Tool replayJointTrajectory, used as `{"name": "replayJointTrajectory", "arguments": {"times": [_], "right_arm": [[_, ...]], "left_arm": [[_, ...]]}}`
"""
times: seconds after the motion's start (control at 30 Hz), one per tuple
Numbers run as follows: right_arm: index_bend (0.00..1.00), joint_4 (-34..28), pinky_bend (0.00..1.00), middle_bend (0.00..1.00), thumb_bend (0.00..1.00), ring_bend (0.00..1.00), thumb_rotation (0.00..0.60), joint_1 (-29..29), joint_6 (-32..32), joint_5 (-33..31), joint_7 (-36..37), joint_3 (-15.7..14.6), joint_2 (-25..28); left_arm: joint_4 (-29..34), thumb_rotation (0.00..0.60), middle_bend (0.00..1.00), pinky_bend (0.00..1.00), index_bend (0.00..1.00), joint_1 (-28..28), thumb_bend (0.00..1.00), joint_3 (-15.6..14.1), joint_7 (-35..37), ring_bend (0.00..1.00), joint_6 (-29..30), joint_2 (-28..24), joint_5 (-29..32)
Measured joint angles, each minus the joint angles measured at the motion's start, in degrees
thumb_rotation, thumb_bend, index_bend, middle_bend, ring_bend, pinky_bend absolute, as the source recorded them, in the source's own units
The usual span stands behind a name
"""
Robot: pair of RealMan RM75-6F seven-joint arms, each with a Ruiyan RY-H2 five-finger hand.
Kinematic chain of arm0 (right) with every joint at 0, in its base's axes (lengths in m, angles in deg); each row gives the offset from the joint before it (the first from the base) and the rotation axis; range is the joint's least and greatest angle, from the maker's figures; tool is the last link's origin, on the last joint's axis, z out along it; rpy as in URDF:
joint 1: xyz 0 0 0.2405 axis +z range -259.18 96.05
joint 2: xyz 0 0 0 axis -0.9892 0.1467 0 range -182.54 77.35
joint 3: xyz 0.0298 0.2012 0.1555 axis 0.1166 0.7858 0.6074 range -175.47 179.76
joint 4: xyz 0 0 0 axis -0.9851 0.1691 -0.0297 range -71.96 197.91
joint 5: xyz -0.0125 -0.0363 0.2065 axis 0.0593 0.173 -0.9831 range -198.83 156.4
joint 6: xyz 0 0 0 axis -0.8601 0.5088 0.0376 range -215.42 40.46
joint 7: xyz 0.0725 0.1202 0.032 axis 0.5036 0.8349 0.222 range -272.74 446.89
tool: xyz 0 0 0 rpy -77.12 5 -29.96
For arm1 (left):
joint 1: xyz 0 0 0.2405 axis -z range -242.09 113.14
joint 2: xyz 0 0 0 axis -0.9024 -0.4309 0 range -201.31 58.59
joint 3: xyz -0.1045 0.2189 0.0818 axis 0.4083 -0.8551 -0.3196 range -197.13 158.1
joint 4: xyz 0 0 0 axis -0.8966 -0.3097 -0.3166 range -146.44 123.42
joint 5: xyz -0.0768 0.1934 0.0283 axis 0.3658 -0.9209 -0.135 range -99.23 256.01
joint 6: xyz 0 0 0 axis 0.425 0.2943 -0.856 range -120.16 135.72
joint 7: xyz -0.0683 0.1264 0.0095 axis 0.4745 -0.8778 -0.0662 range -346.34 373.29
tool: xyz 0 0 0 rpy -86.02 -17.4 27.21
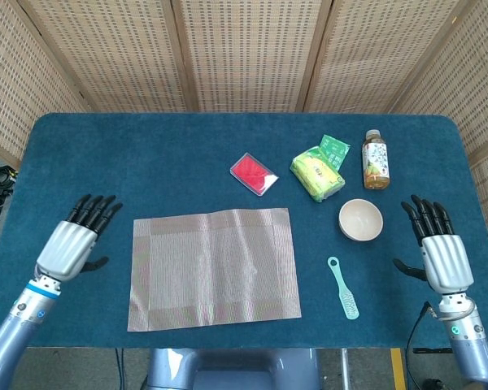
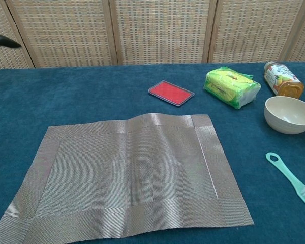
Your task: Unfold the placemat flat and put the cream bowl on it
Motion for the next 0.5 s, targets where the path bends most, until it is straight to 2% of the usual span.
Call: {"name": "replayJointTrajectory", "arguments": {"times": [0.07, 0.17, 0.37, 0.5], "right_arm": [[0.07, 0.1, 0.0, 0.0, 0.0, 0.0, 0.6, 0.9, -2.9, -1.2, -0.4, -0.1, -0.1], [0.09, 0.5, 0.0, 0.0, 0.0, 0.0, 0.6, 2.5, -6.6, -2.6, -1.1, -0.1, -0.4], [0.12, 3.3, 0.0, 0.0, 0.0, 0.0, 0.6, 6.6, -14.8, -5.5, -3.2, 0.1, -2.5], [0.18, 7.9, 0.0, 0.0, 0.0, 0.0, 0.6, 9.8, -20.6, -8.9, -5.7, 0.6, -6.4]], "left_arm": [[2.3, 0.6, 0.0, 0.0, 0.0, -1.2, 0.0, 2.9, -2.8, 0.0, 2.0, 0.1, 3.9], [4.2, 0.6, 0.0, 0.0, 0.0, -2.5, 0.0, 5.3, -4.1, 0.0, 3.7, 0.1, 7.0], [4.8, 0.6, 0.0, 0.0, 0.0, -3.5, 0.0, 6.7, -3.4, 0.0, 3.9, -0.8, 8.3], [4.6, 0.6, 0.0, 0.0, 0.0, -3.8, 0.0, 7.3, -1.4, 0.0, 3.0, -1.5, 8.2]]}}
